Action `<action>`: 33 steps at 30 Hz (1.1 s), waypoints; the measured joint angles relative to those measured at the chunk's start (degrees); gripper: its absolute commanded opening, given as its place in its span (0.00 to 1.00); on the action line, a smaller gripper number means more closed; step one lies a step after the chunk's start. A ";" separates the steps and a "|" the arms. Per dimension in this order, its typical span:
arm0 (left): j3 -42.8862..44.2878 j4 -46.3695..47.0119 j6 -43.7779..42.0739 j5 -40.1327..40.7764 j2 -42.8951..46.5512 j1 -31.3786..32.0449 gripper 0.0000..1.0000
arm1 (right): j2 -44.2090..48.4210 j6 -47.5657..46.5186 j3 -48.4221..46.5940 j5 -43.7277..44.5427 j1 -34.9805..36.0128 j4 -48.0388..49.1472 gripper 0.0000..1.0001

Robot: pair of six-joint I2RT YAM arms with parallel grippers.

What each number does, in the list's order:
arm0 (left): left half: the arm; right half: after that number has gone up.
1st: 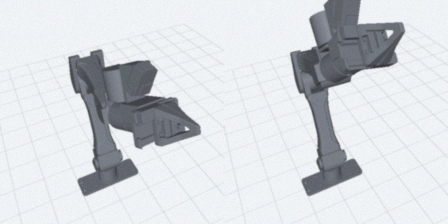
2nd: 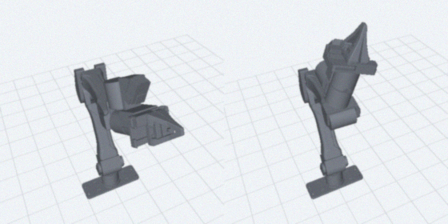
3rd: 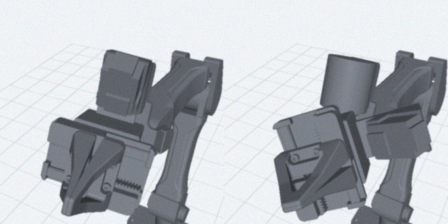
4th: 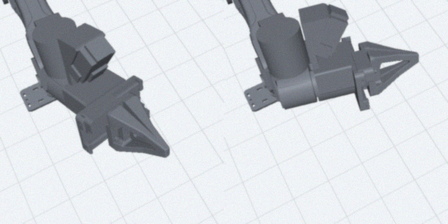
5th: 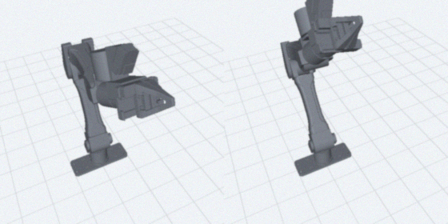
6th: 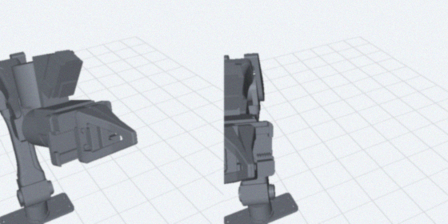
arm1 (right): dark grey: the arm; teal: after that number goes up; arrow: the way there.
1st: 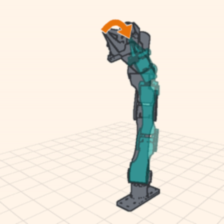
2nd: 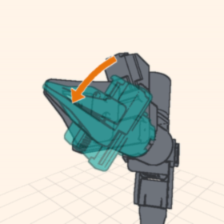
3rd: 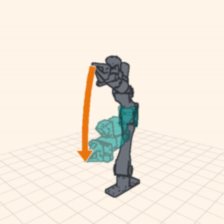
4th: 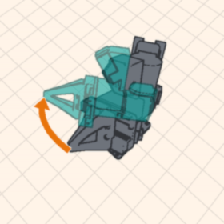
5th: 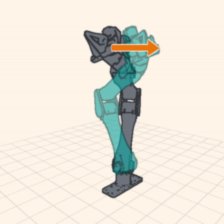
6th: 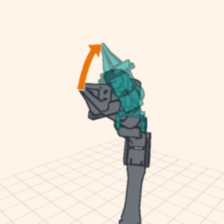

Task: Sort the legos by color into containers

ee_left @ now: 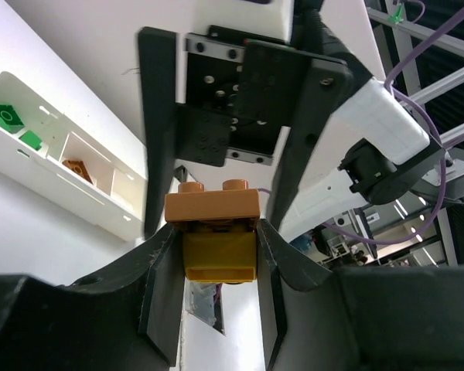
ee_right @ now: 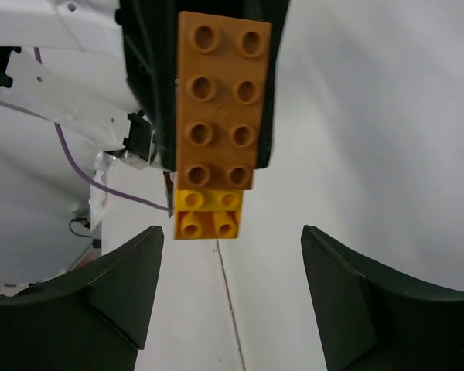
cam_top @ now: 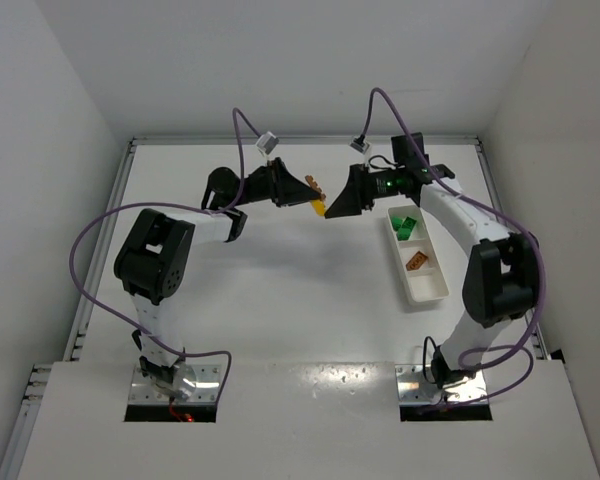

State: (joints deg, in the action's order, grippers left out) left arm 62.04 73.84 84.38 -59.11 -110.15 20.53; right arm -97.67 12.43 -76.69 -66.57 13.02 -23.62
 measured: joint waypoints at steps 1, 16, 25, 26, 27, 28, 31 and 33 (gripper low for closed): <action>0.02 0.02 0.13 0.07 0.00 0.00 0.07 | -0.63 0.24 -0.07 0.13 0.00 0.33 0.75; 0.26 0.00 0.20 0.50 0.00 -0.07 0.07 | -3.34 4.26 -2.56 -1.64 1.73 5.60 0.49; 0.81 0.44 -0.13 0.24 0.00 -0.22 0.07 | -3.39 6.38 -2.56 -3.37 2.43 6.82 0.10; 0.85 0.46 -0.11 0.31 0.00 -0.26 0.07 | -3.39 6.69 -2.56 -3.37 2.43 7.17 0.07; 0.90 0.52 -0.11 0.35 0.00 -0.28 0.08 | -3.39 6.95 -2.56 -3.37 2.43 7.39 0.05; 0.92 0.59 -0.11 0.44 0.00 -0.28 0.16 | -3.39 7.15 -2.56 -3.39 2.43 7.61 0.02; 0.92 0.70 -0.09 0.61 0.00 -0.28 0.36 | -3.39 7.41 -2.56 -3.39 2.40 7.93 0.00; 0.92 0.79 -0.09 0.68 0.00 -0.31 0.40 | -3.39 7.54 -2.54 -3.39 2.40 8.11 0.00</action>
State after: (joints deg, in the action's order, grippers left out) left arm 62.96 74.63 84.29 -58.43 -110.15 20.23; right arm -101.06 19.97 -79.22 -69.95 15.42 -15.51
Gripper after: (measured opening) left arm 0.410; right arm 0.363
